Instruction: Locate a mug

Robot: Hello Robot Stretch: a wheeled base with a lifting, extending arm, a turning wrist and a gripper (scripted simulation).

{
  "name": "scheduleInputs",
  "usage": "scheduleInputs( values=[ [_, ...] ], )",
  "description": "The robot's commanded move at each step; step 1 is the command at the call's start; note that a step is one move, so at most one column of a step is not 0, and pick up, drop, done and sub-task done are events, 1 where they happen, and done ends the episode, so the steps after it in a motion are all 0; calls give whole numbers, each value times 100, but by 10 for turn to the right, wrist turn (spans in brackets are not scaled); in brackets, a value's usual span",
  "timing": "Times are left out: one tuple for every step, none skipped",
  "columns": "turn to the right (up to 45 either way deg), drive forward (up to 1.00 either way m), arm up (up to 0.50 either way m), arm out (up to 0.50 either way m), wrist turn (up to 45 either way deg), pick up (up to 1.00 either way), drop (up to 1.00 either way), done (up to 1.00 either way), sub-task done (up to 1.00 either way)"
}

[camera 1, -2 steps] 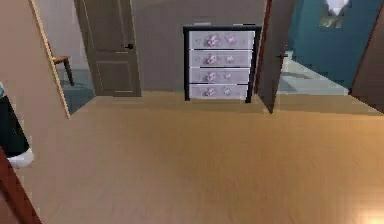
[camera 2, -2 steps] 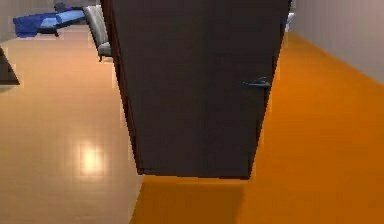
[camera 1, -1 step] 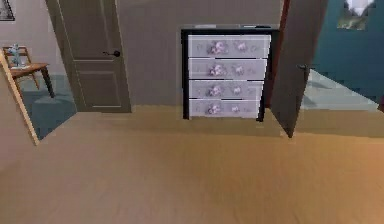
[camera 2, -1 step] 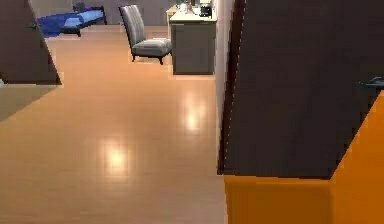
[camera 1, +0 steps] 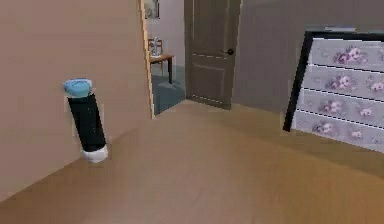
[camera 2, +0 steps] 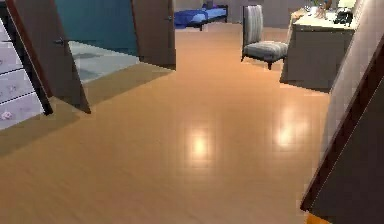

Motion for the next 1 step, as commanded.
scheduleInputs(
  values=[
    [0, 100, 0, 0, 0, 0, 0, 0, 0]
  ],
)
